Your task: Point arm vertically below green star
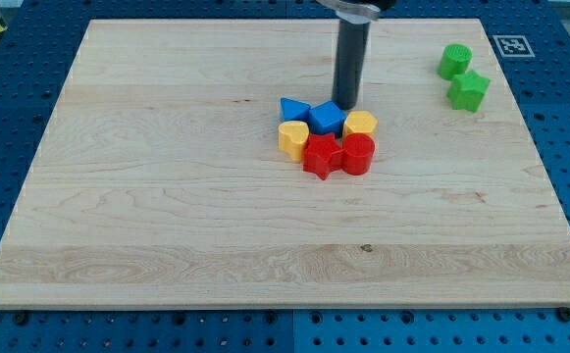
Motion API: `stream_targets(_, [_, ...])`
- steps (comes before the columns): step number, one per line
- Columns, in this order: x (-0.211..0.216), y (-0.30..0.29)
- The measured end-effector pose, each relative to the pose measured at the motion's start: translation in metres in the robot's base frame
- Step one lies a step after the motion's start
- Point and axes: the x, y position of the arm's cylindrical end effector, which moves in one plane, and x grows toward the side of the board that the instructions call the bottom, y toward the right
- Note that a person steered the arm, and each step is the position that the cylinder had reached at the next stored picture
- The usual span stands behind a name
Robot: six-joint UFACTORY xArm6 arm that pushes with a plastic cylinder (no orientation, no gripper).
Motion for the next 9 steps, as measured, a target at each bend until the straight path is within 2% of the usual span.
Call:
stream_targets(2, [0.009,0.071])
stream_targets(7, [0.056,0.101])
stream_targets(9, [0.066,0.169])
